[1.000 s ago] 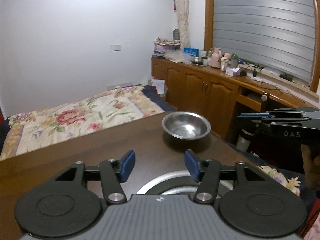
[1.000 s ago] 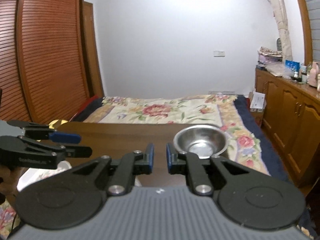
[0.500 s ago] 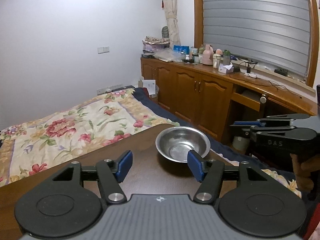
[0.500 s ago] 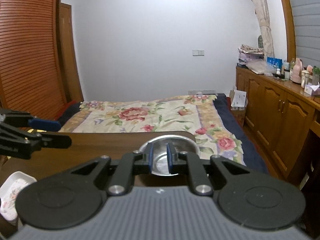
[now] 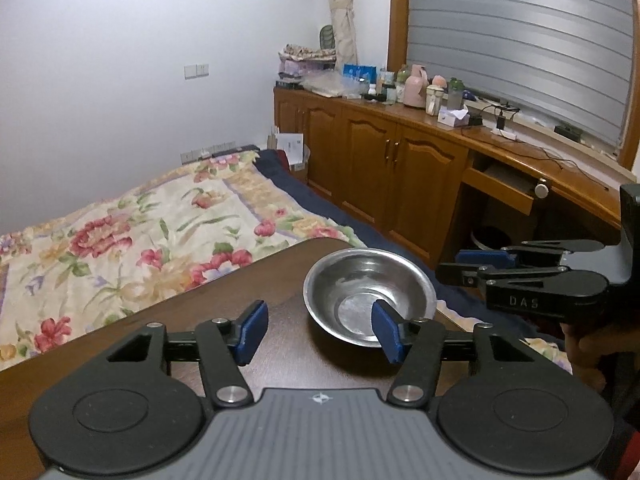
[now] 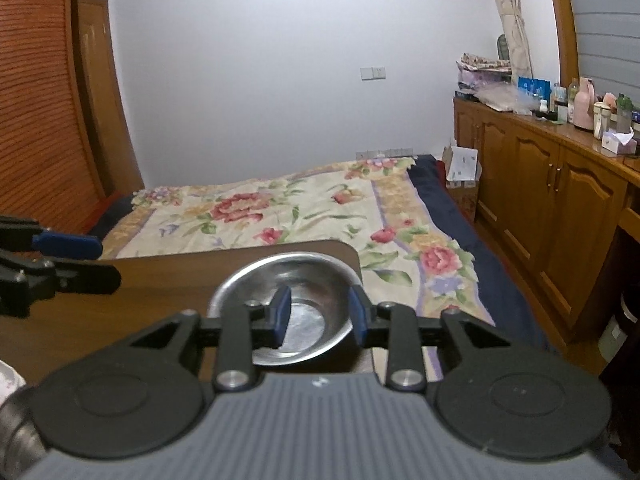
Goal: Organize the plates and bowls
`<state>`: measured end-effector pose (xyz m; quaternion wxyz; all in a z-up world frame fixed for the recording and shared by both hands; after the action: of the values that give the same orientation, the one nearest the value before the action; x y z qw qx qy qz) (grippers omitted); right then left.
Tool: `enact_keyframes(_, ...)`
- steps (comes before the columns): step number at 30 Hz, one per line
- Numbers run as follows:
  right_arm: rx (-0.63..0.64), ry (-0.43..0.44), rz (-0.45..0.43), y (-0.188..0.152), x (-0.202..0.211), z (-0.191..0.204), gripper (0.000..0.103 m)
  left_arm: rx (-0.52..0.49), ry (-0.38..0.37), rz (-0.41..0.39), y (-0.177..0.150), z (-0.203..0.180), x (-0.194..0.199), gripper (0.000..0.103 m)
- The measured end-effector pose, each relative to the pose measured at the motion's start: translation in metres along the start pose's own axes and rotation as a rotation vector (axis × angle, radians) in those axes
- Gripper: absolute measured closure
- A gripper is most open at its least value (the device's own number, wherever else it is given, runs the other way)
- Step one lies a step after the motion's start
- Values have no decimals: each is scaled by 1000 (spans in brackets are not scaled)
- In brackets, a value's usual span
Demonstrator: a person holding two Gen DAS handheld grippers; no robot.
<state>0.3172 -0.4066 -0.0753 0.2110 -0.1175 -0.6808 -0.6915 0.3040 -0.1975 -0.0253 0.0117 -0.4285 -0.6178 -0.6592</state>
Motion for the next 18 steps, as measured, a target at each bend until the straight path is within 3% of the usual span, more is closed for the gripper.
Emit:
enact_keyframes(3, -6, -6, 16, -3, -9, -6, 70, 9, -5, 16, 0, 3, -12, 52)
enact_keyframes(8, -28, -10, 44, -11, -25, -12, 63, 15, -23, 49, -5, 6, -30, 54)
enact_keyframes(18, -63, 14, 83, -19, -40, -12, 63, 33, -47, 107, -4, 11, -62, 58)
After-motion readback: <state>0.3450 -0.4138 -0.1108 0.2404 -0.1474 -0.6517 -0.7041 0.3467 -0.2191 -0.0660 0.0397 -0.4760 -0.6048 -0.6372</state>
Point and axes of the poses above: each gripper's, at about its wrist camera, not at the fingertips, and x roughly against the way its jaws point, z to its left, y to its top, the point moved 9 cm from there along -x, roughly the way its jaws point, and after that the axes turned 7 degrees about x, right-handed, at the moved point
